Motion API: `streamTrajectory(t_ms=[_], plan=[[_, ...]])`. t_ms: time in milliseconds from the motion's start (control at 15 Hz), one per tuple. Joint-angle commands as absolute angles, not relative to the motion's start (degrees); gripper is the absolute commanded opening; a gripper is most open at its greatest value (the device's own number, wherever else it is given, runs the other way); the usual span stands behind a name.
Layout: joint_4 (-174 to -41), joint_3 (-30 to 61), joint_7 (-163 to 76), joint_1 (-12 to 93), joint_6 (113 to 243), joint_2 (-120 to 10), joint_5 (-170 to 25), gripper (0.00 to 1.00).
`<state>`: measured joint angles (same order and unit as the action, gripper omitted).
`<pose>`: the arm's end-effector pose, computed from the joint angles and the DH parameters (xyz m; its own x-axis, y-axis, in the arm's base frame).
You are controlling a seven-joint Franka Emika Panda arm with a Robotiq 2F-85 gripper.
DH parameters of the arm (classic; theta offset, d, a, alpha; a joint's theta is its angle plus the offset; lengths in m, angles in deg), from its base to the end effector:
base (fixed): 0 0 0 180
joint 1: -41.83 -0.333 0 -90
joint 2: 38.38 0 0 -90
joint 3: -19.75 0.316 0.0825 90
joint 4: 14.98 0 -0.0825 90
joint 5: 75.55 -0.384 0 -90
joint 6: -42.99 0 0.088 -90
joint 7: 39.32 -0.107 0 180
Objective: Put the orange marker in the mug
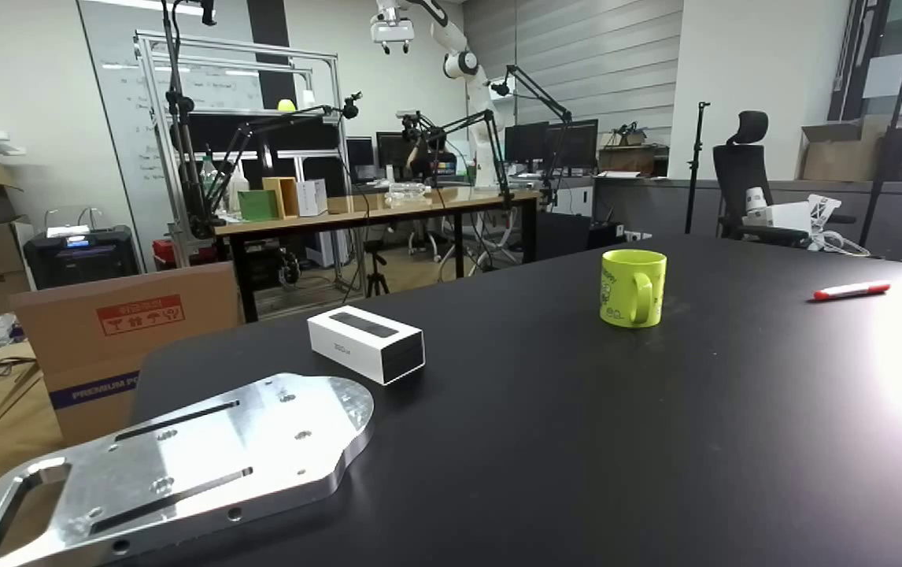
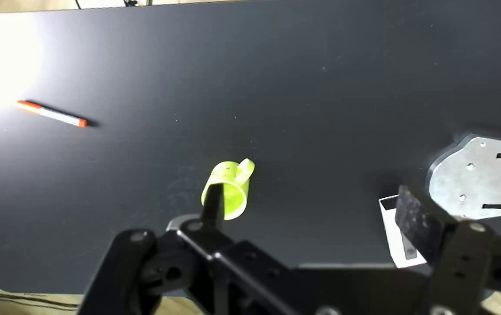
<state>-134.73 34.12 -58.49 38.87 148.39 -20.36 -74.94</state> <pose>0.4458 0.1504 0.5557 0.9961 -0.0366 0.0800 -0.0418 -0.9970 0.0644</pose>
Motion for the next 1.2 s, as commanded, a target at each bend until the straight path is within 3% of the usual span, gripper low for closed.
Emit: streamTrajectory(t_ms=[0, 600, 1133], plan=[[-136.4, 31.3, -51.3, 37.6, 151.7, -19.6, -73.1, 1.00], [-138.0, 17.3, -16.8, 40.5, 166.5, -26.3, -72.2, 1.00], [-129.1, 1.3, 21.8, 43.5, 159.5, -39.2, -84.5, 1.00]])
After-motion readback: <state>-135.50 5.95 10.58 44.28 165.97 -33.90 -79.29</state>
